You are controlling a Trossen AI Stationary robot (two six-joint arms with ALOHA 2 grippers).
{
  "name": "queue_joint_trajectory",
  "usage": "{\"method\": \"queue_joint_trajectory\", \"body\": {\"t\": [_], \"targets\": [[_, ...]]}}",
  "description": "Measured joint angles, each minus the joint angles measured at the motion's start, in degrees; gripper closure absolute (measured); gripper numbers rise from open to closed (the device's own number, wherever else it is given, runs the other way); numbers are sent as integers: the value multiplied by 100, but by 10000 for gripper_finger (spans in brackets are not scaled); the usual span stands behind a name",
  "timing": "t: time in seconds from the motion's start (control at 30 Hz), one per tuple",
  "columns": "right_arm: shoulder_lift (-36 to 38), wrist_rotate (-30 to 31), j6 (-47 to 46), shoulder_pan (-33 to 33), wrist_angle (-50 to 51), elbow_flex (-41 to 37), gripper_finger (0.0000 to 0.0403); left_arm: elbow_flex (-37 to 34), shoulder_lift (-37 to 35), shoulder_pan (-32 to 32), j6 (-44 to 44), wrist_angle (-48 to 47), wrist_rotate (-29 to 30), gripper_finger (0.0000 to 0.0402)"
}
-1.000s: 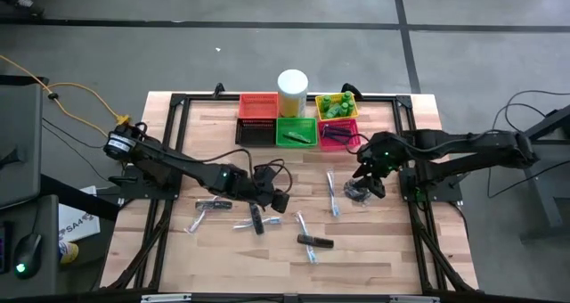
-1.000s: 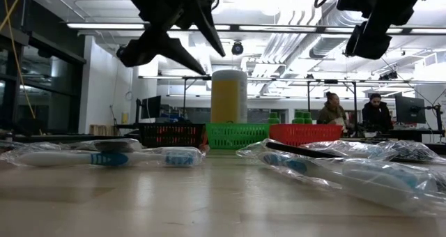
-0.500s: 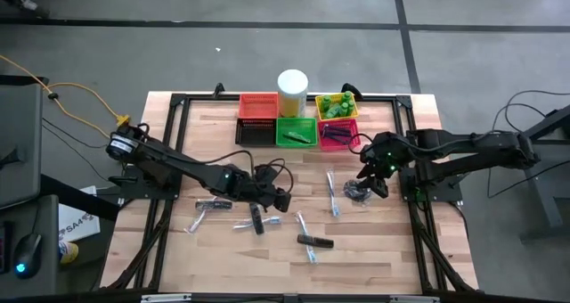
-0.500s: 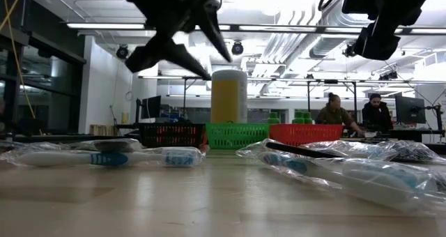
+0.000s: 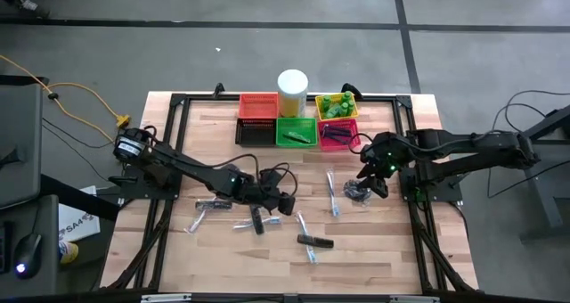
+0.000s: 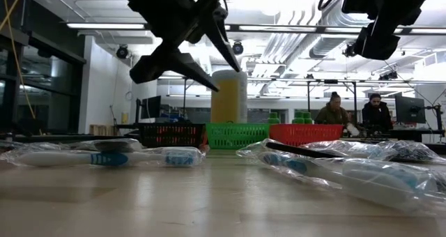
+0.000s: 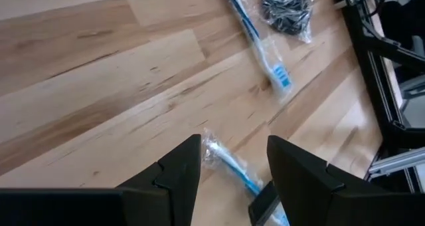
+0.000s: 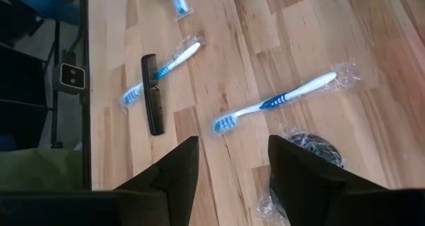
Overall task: Pick & Place Travel size toiletries
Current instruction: Put the black comb into the green bin
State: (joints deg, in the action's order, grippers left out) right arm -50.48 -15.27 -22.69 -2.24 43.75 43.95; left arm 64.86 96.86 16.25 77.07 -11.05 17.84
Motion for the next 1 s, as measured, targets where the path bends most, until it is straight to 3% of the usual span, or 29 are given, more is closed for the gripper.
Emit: {"method": "queue_joint_trajectory", "body": {"t": [0.27, 0.5, 1.0], "targets": [[-4, 25, 1, 0, -75, 1, 229, -5, 247, -9, 743, 334, -446, 227], [-4, 31, 43, -2, -103, -1, 229, -2, 731, -26, 1387, 1300, -727, 227], [-4, 22, 289, -2, -107, 1, 229, -11, 894, 170, 2224, 1415, -1207, 226]]}}
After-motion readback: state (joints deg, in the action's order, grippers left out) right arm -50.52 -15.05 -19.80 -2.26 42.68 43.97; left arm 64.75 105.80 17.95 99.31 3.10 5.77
